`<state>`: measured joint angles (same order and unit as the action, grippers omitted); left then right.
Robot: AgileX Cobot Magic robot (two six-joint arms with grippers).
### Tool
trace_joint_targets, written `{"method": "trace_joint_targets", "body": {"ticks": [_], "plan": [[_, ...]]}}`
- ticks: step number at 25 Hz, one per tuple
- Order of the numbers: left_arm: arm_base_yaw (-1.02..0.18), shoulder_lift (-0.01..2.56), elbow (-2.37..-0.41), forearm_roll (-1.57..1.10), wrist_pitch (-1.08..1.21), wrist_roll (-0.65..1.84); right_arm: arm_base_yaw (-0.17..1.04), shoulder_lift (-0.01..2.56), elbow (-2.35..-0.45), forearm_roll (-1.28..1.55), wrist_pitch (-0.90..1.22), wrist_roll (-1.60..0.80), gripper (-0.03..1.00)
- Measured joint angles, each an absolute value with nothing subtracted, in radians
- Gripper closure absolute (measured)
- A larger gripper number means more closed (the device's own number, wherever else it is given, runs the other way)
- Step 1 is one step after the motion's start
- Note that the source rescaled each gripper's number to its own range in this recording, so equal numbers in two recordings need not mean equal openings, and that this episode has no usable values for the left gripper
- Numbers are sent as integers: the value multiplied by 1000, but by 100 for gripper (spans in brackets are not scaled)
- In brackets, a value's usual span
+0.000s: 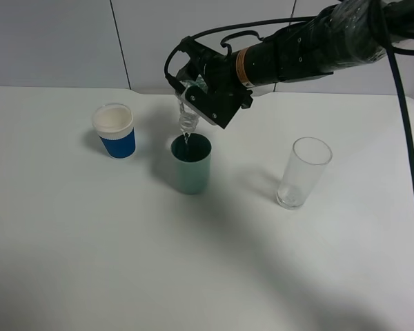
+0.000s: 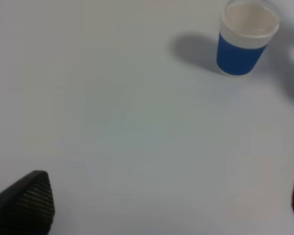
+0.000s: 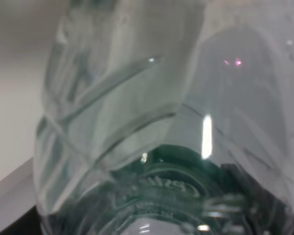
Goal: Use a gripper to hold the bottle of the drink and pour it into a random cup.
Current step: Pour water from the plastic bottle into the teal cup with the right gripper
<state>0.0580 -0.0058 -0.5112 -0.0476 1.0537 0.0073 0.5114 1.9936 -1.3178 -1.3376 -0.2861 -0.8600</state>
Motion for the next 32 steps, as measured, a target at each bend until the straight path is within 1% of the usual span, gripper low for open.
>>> {"method": "trace_joint_targets", "body": {"ticks": [32], "plan": [[58, -6, -511, -48, 1054, 7, 530, 1992, -1318, -1336, -253, -901, 97]]}}
